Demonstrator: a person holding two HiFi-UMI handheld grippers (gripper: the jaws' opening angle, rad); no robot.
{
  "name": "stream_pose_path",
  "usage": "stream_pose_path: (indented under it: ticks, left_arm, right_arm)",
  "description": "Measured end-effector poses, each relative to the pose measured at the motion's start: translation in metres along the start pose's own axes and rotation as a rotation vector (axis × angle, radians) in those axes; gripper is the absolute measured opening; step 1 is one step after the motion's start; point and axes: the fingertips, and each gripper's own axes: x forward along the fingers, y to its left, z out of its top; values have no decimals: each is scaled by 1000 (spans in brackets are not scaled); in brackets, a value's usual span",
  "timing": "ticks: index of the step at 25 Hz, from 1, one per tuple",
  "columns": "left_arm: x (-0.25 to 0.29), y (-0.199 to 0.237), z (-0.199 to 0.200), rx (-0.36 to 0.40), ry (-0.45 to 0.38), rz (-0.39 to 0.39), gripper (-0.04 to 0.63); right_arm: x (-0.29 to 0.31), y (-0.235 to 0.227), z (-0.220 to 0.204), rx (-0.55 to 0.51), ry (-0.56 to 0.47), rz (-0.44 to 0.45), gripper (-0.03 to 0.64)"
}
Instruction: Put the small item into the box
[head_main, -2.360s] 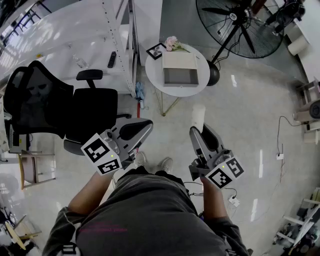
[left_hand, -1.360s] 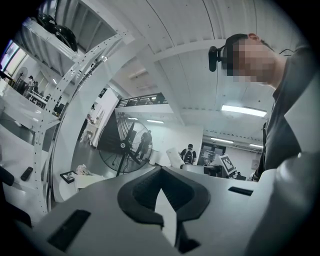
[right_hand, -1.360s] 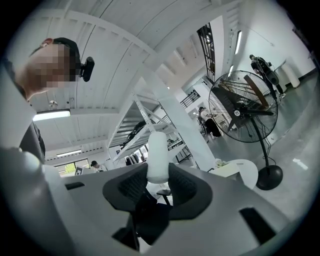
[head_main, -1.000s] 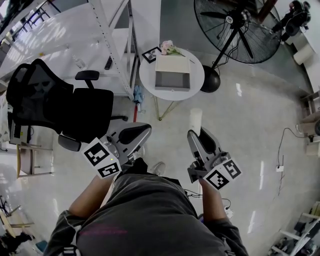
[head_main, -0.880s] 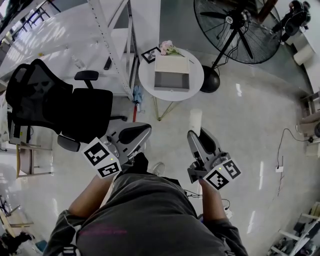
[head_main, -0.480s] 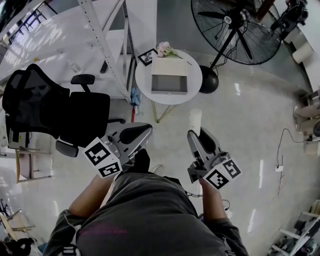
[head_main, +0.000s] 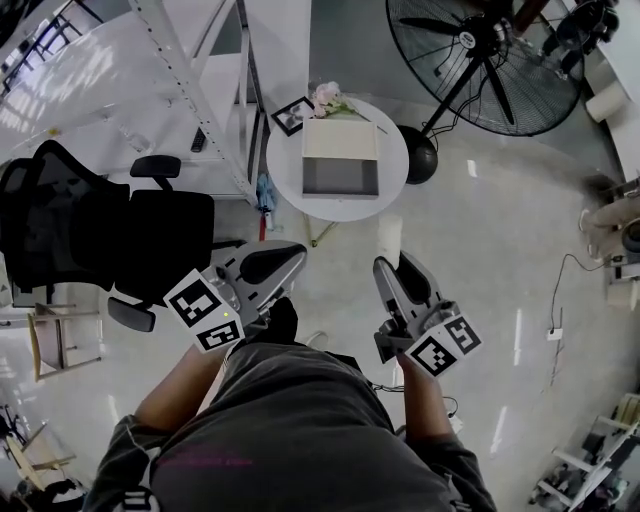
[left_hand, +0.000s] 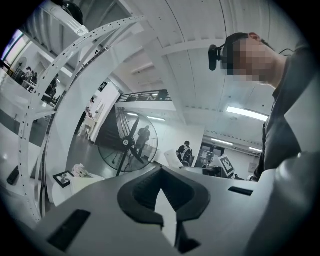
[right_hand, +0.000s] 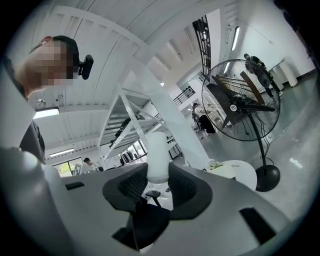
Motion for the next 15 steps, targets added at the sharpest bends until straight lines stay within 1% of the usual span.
stream_pose_path:
  ticks: [8, 15]
  left_arm:
    - [13, 81, 20, -48, 12, -17, 14]
    - [20, 147, 38, -71, 26, -31, 14]
  right_arm:
    - [76, -27, 5, 18, 26, -47, 135]
    - [135, -42, 7, 13, 49, -89, 135]
